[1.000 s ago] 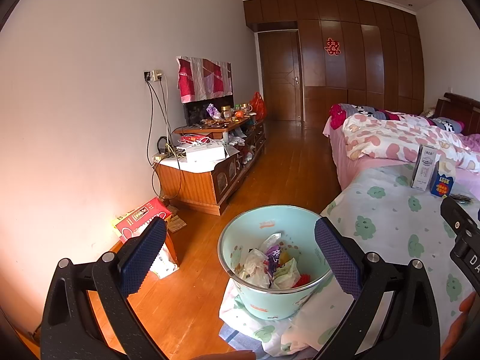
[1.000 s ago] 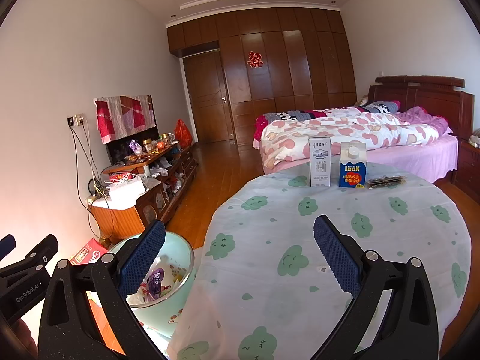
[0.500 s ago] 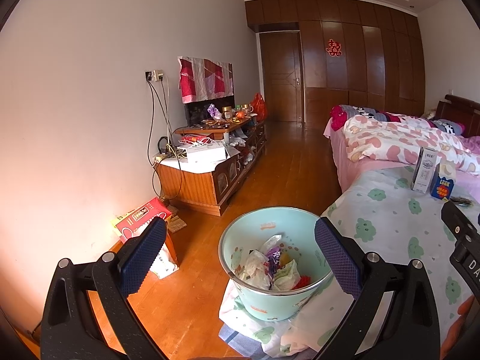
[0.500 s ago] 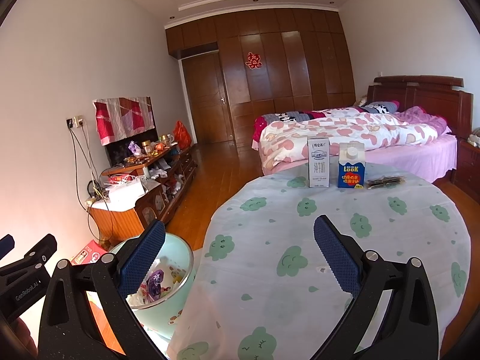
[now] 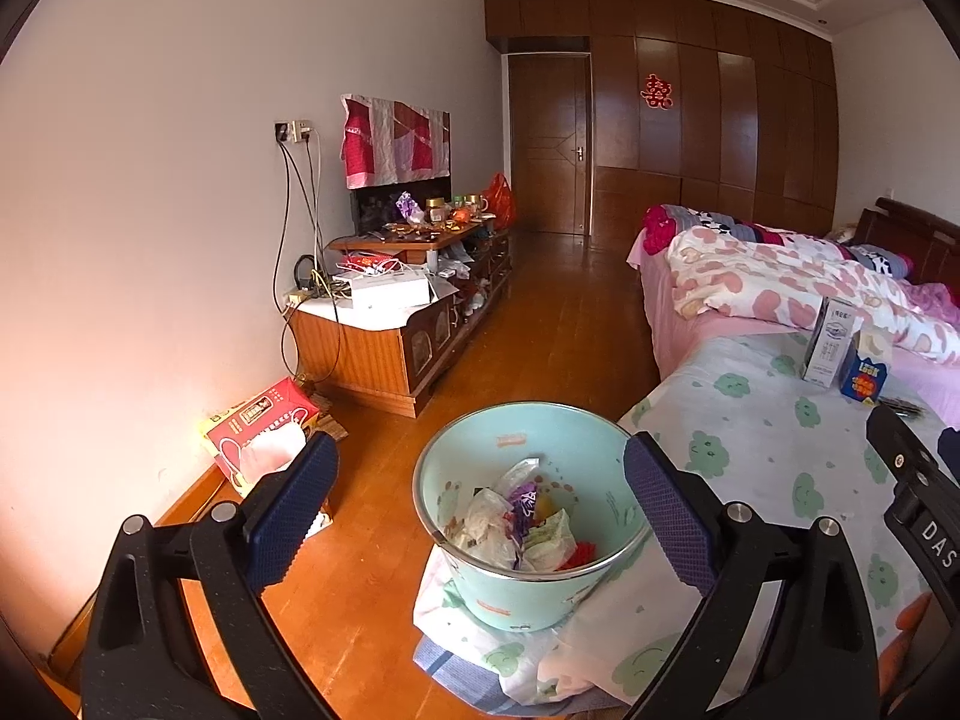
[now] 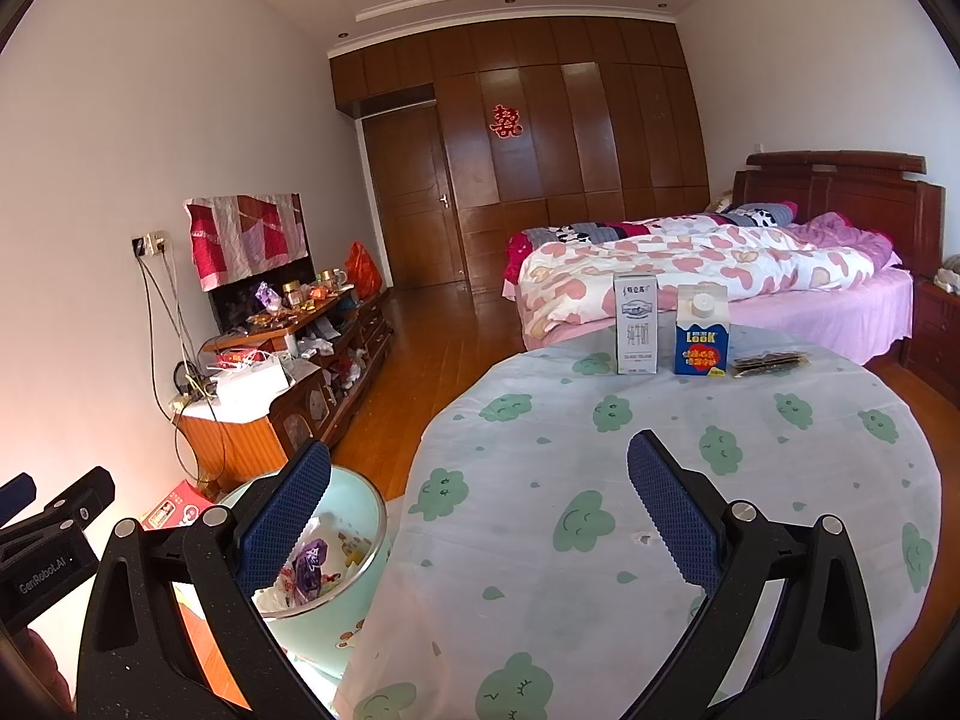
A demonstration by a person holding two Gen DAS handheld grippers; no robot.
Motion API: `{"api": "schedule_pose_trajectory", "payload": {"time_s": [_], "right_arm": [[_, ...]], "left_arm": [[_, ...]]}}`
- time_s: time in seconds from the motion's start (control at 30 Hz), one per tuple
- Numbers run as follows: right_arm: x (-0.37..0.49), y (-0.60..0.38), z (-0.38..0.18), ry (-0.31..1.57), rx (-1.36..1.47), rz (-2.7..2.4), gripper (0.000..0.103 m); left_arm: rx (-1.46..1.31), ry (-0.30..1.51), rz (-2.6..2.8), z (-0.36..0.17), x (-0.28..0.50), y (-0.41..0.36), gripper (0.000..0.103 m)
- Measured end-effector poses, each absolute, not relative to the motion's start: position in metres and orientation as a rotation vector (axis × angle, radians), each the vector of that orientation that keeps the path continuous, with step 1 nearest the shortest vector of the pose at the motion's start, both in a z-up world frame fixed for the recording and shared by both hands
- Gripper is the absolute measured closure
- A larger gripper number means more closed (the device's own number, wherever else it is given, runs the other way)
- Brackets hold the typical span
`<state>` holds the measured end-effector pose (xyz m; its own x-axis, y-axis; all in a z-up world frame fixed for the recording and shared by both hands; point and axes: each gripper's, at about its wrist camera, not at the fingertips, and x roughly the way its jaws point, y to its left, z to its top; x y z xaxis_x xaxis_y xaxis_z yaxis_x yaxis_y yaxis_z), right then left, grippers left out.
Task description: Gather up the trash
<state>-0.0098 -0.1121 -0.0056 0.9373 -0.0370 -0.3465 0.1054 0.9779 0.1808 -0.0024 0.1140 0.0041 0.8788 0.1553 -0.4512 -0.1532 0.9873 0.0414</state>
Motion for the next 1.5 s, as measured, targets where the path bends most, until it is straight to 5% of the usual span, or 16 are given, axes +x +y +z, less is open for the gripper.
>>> {"api": "schedule_pose_trajectory", "payload": {"time_s": [1.5], "right_arm": [[-0.0057,-0.1159,-0.0074,0.363,0.228,-0.111,0.005]], "left_arm": [[0.018,0.43,0.16,0.008,-0.0054,0.1099,0.006]]}}
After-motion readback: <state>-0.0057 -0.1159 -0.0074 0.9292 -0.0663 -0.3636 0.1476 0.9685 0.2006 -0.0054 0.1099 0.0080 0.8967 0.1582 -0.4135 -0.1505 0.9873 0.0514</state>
